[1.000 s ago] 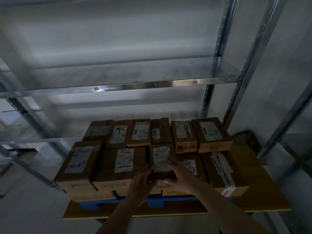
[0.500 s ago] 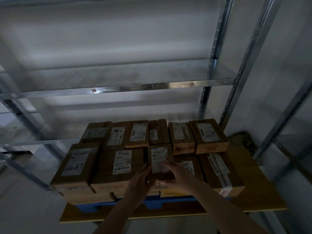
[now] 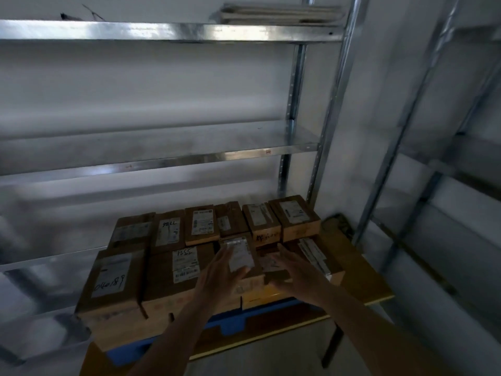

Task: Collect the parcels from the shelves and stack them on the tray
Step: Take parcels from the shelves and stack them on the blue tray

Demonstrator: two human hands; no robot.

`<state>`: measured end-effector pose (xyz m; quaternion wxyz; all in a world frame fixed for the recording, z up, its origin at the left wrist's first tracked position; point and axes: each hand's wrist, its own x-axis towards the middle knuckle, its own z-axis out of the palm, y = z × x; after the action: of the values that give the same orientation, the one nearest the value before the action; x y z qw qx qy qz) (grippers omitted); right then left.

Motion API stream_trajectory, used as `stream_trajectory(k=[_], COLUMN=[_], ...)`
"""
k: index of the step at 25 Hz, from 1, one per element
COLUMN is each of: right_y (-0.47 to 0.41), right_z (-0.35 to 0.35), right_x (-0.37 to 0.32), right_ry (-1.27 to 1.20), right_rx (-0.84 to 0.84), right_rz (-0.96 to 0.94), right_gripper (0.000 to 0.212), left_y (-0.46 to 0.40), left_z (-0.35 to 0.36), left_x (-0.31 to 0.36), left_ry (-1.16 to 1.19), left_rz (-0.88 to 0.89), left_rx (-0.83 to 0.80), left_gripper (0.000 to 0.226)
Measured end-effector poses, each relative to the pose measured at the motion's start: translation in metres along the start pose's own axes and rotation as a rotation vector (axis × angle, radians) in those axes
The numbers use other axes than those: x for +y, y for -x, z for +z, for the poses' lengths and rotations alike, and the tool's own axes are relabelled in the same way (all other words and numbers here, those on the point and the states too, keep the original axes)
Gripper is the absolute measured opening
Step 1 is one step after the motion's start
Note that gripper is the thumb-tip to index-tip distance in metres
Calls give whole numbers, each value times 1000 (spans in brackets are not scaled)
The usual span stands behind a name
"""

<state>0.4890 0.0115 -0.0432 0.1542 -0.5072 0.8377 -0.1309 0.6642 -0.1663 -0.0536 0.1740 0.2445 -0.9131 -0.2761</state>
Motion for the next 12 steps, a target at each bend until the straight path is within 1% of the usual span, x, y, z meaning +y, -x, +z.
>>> stream_trajectory(k=[2, 3, 5, 7, 8, 10, 12], right_y=[32, 52, 93, 136, 158, 195, 244], right_z=[-14, -22, -39, -61, -72, -92, -106], right_x=[0, -1, -3, -5, -4, -1, 11], right_ry=[12, 15, 9, 13, 25, 82, 88], right_rx=[7, 24, 70, 117, 145, 173, 215], right_rz=[48, 73, 128, 189, 225, 273, 346], right_gripper=[78, 80, 81, 79, 78, 76, 76], left_y=[7, 13, 22, 29, 33, 37, 43], left_z=[-2, -4, -8, -8, -7, 3, 16], left_x=[21, 33, 65, 104, 125, 157, 196], left_ry=[-8, 2, 53, 113, 132, 159, 195], left_rz=[0, 18, 85, 191, 241, 304, 350], left_rx=[-34, -43, -29, -33, -48, -104, -184], left_gripper=[78, 78, 71, 64, 63, 70, 80])
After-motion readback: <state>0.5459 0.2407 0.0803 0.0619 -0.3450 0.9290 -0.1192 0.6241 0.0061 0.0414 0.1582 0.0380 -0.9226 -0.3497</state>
